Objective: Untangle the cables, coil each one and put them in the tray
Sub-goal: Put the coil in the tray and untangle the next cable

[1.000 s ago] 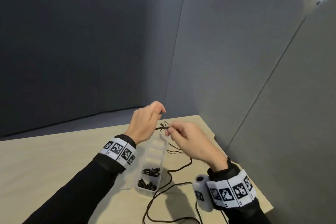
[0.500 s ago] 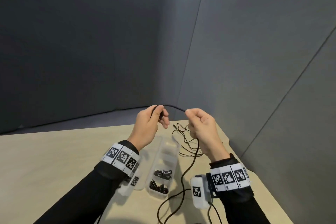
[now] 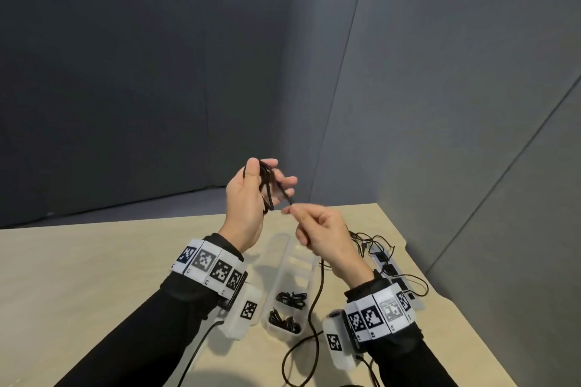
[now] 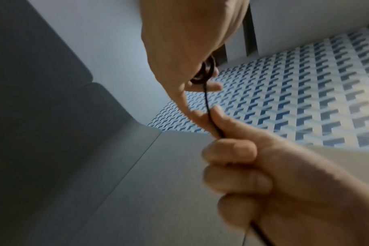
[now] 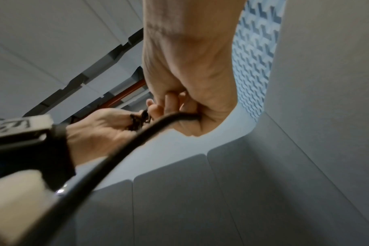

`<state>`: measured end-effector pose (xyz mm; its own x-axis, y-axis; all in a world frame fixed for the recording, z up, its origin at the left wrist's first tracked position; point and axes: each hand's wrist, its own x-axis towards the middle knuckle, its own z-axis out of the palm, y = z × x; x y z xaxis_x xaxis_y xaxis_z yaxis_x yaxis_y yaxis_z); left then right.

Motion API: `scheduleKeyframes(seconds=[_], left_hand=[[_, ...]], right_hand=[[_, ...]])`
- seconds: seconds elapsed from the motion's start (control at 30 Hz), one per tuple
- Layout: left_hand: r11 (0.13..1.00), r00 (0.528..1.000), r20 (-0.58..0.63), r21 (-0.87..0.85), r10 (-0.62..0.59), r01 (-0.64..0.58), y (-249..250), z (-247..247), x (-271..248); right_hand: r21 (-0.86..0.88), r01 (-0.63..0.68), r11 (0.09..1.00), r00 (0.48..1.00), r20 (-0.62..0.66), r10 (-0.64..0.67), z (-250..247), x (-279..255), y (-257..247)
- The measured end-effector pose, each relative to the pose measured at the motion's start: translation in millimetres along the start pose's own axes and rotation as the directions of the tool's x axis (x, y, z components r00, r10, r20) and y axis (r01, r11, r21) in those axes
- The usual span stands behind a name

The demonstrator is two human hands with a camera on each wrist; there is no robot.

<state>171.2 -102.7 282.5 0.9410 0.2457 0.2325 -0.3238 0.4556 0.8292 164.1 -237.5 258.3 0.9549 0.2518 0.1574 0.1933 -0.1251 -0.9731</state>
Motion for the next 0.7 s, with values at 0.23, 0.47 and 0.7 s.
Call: scheduleKeyframes(seconds=[0.23,0.47,0.7], left_hand=[[0.787,0.965,0.127,0.559,0.231,-0.262,-2,-17,7],[-0.037,0.861,0.509,0.861,0.024,-0.508,-22,-59,11],[0.111,0.747,0.649,0.761,-0.143,-0.64,-33,-62,-9]], right_hand=[[-0.248,-0.077,0.966,0.973,0.194,0.127,8,-15,-2],[-0.704,0.187,0.685,0.975,0.218,-0.042,-14,-23,-24],[-0.58,0.189,0.792,0.976,0.019,-0.219,-27,-5,-14]])
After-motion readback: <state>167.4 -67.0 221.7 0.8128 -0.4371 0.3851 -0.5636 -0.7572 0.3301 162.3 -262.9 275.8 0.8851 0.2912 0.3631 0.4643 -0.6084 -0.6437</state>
